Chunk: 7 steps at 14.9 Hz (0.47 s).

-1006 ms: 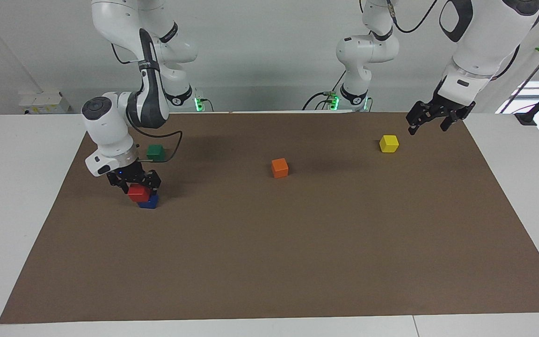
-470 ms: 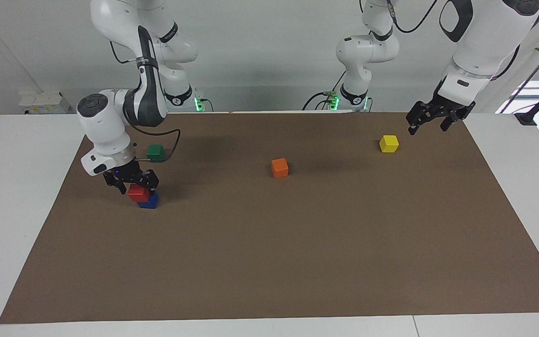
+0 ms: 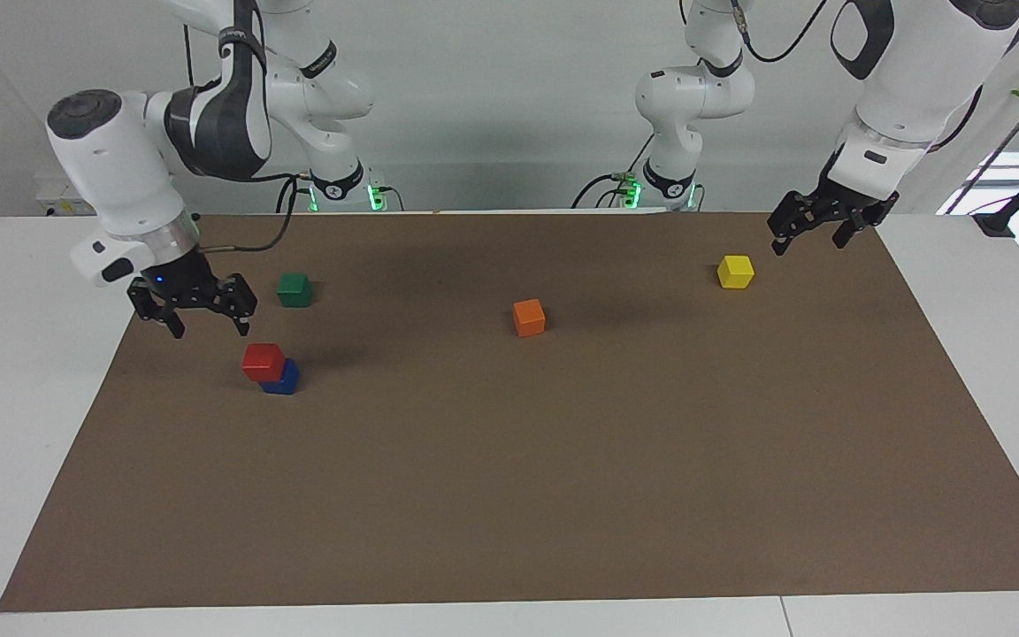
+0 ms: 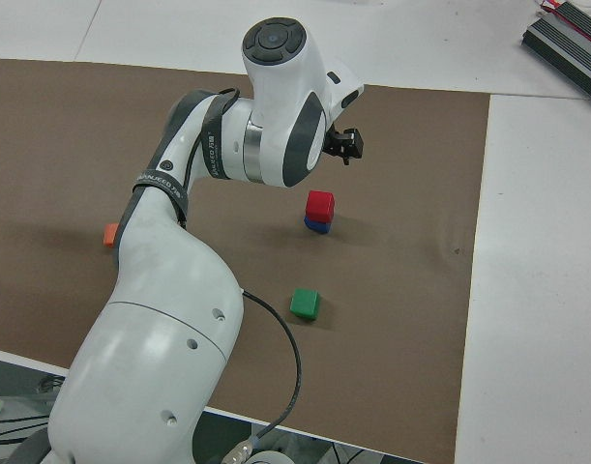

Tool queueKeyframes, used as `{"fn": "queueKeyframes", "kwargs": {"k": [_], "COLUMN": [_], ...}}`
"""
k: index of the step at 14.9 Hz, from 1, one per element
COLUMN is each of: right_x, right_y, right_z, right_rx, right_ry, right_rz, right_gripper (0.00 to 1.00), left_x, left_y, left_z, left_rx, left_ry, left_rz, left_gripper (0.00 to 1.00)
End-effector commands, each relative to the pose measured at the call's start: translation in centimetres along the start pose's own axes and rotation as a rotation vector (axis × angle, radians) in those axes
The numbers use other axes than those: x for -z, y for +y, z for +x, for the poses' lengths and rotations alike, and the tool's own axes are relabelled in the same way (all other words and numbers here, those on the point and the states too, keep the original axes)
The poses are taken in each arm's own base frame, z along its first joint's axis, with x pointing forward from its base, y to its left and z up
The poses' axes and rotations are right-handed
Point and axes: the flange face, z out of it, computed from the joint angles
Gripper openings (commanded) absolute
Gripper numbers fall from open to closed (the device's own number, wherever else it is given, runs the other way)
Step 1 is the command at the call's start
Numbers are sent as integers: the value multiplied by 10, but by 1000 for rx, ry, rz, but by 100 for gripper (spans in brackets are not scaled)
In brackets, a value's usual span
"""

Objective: Transfer red block to right arm and stack on blue block

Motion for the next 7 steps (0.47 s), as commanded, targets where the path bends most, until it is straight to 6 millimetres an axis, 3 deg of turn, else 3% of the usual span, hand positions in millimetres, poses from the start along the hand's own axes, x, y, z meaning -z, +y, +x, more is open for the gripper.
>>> {"fn": "queueKeyframes", "kwargs": {"k": [1,3,7], "right_x": [40,66,100], "right_y": [2,2,1], "right_z": [-10,-13,-20], "right_rx": [17,13,9], "right_ry": [-45,-118,-181], "right_rz": [21,31,35], "right_gripper": [100,100,100], "left_x": [0,0,0], "left_y": [-3,-2,-3], "left_z": [-6,-6,-6], "left_rx": [0,-1,0], "left_ry": [5,5,5], "left_rz": [20,20,20], "left_gripper": [100,100,100]}}
